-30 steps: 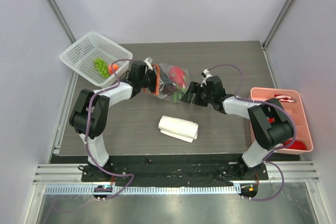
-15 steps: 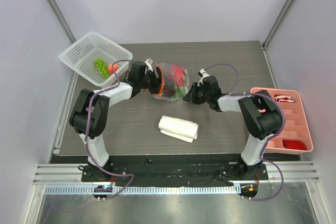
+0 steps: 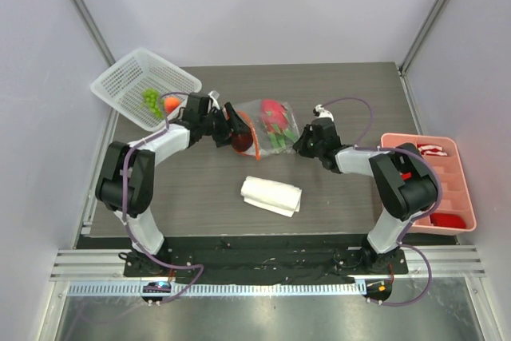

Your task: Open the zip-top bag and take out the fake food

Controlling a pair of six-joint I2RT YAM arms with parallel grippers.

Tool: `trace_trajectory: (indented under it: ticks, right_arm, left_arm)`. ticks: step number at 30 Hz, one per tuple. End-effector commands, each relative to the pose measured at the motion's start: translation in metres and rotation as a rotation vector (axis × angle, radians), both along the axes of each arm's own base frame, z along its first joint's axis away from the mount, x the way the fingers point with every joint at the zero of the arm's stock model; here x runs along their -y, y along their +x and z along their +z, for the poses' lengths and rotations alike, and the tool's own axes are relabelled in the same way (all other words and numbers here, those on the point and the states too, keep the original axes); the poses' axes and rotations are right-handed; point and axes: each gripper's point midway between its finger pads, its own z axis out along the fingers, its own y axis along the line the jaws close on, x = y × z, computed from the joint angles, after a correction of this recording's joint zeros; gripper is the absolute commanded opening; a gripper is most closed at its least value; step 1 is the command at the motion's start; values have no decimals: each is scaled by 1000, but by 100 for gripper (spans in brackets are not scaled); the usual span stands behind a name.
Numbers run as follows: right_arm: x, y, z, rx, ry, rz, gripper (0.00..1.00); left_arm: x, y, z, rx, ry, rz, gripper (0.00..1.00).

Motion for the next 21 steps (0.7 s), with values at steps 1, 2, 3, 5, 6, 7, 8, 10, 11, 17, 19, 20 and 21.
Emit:
trace_trajectory:
  ticks: [1, 2, 3, 5, 6, 7, 8, 10, 11, 17, 19, 20, 21]
  right_arm:
    - [26, 12, 13, 56, -10, -126, 1]
    - [28, 13, 13, 53, -7, -133, 1]
    - [29, 13, 12, 48, -3, -142, 1]
    - [34, 14, 12, 40, 2, -152, 1]
    - [34, 14, 14, 43, 6, -149, 1]
    - [37, 14, 14, 44, 0, -149, 1]
    - [39, 15, 15, 46, -1, -151, 1]
    - [40, 14, 18, 48, -4, -146, 1]
    - [41, 14, 18, 48, -3, -144, 1]
    - [31, 13, 23, 45, 34, -102, 1]
    - [30, 12, 23, 42, 39, -96, 1]
    - [29, 12, 25, 44, 42, -92, 1]
    - [29, 12, 26, 48, 42, -89, 1]
  left_arm:
    - [-13, -4, 28, 57, 35, -1, 0]
    - [-15, -6, 28, 52, 43, 2, 0]
    - [-17, -6, 29, 51, 46, 6, 0]
    - [-23, -5, 39, 66, 46, 19, 0]
    - [-27, -5, 43, 71, 49, 28, 0]
    - [-34, -3, 45, 76, 56, 42, 0]
    - [-40, -2, 56, 101, 60, 61, 0]
    - [-52, -1, 63, 108, 67, 85, 0]
    - [-68, 4, 74, 129, 64, 121, 0]
    - [-146, 35, 118, 194, 61, 324, 0]
    - [-194, 51, 123, 198, 78, 448, 0]
    - [-209, 60, 133, 217, 84, 485, 0]
    - [-229, 67, 136, 221, 93, 533, 0]
